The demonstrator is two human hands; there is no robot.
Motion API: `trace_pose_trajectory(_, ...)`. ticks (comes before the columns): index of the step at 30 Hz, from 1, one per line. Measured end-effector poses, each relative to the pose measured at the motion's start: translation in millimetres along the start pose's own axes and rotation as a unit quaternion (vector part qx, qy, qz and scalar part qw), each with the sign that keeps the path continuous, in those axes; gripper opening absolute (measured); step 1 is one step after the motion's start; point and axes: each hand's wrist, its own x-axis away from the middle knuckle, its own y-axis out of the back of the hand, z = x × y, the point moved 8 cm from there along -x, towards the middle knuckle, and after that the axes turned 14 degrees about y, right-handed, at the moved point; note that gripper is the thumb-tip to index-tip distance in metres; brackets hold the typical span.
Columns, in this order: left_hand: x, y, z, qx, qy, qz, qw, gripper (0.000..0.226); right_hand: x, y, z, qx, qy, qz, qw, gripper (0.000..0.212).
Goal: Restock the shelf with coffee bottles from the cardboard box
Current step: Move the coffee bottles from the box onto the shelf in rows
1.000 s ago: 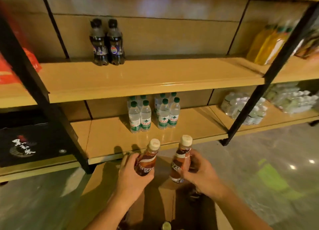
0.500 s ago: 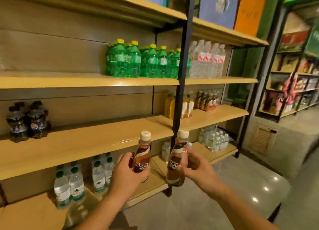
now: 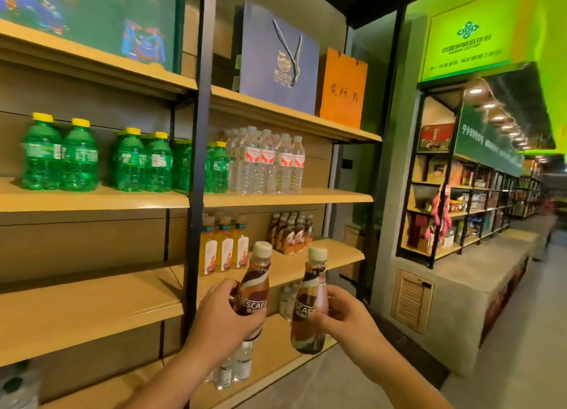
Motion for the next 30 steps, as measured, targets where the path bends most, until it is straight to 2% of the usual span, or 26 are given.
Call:
trace_pose_trajectory(8,-119.9,-112.2,-41.4,-0.016,-0.012,-0.058,0.998,0.04,-102.0,109.1,-77.1,0.027,0.035,0.014,0.999,0.039)
trace_pose_trajectory(14,-210.5,-186.3,-68.3,-0.012,-0.002,-0.082,0.997,0.035,-211.2,179.9,-138.5,0.008,0.058,0.035,0.998,0.044)
trace_pose_trajectory(17,-252.4,-221.0,-77.9,-0.018,-0.001,-0.093,0.996,0.034,-263.5,209.7,-168.8,-0.012,0.075,0.045,0.996,0.039)
trace_pose_trajectory(23,-323.5,-298.0,-76.7,-0.018,0.03,-0.109,0.993,0.034,-362.5,258.6,-249.8,-0.025,0.094,0.071,0.993,0.039)
trace_pose_trajectory(30,-390.2,-396.3,-46.7,0.007,0.096,-0.174,0.98,0.041,-465.0,291.2,-358.5,-0.037,0.085,0.162,0.982,0.04)
